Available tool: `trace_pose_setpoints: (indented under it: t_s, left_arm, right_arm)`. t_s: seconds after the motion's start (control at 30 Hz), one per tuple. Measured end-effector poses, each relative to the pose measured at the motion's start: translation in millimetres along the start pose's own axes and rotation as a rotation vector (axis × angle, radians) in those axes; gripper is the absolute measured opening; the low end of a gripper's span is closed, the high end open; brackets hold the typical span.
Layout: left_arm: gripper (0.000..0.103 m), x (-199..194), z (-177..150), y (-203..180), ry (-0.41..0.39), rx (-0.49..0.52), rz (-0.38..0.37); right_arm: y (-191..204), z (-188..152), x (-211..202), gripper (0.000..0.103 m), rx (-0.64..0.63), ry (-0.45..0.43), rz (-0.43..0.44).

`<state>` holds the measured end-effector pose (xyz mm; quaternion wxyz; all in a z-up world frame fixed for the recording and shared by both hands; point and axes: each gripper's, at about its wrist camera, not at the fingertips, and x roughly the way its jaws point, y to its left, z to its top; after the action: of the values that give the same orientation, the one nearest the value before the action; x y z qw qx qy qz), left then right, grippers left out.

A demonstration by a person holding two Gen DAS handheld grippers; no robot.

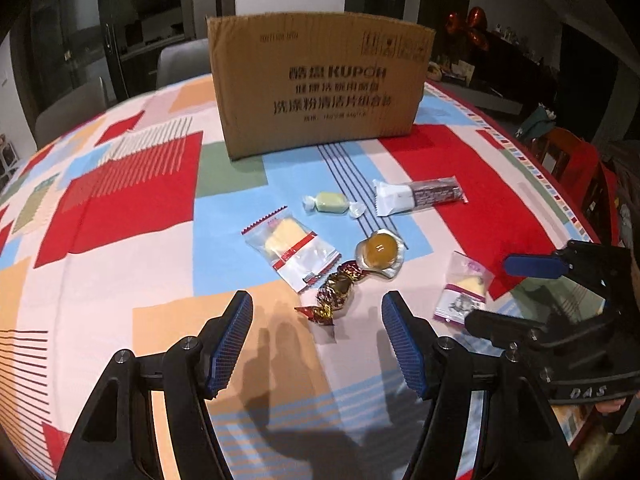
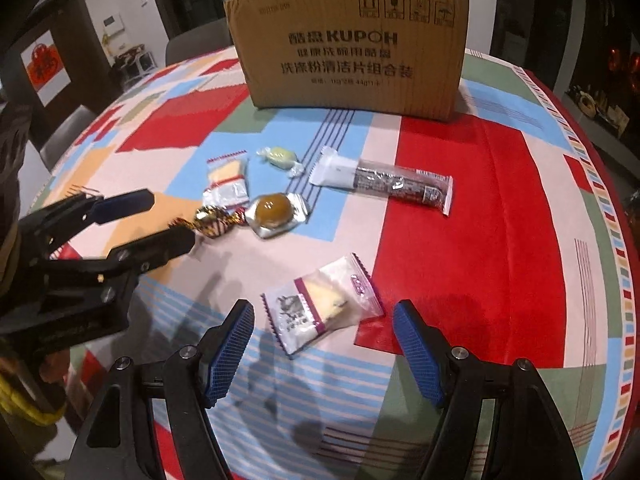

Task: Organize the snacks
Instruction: 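Grasp the gold-wrapped candies with the left tool while the right tool grasps a clear cake bag, then carry the gold candies and cake bag over the box with both tools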

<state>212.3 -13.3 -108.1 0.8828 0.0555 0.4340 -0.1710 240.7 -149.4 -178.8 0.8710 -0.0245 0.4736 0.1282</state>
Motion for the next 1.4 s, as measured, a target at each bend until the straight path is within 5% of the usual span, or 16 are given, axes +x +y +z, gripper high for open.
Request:
trace_pose_setpoints:
  t_s: [0.4,0.57,0.8,1.07,1.4]
  left_arm:
    - [0.065,26.4,7.6,3.4,0.044,-0.078,-0.037]
    - [0.048,30.8,9.6,3.0,0.068,-0.113,-0.059]
    - [0.02,27.7,6.2,0.7,0.074,-0.129,-0.072]
    - [0.02,19.8,-1.6,-3.0,0.077,-0.152,-0.078]
    - [0.02,-6.6,-9.4,-14.5,0.039,-0.182,-0.097]
  right_arm:
    - [1.0,3.2,15.8,0.073,-0.042,-0.003,-0.041]
    - [2.5,3.1,17.8,0.072,-0.051,-0.028,-0.067]
    - [3.3,1.0,14.9,0.049,-0.058,-0.057,-0.076]
    - [1.3,-2.5,8.5,0.029,-0.031,-0.075,-0.033]
    - [-3.6,-6.6,-1.4,0.019,0.019,-0.096,0.043]
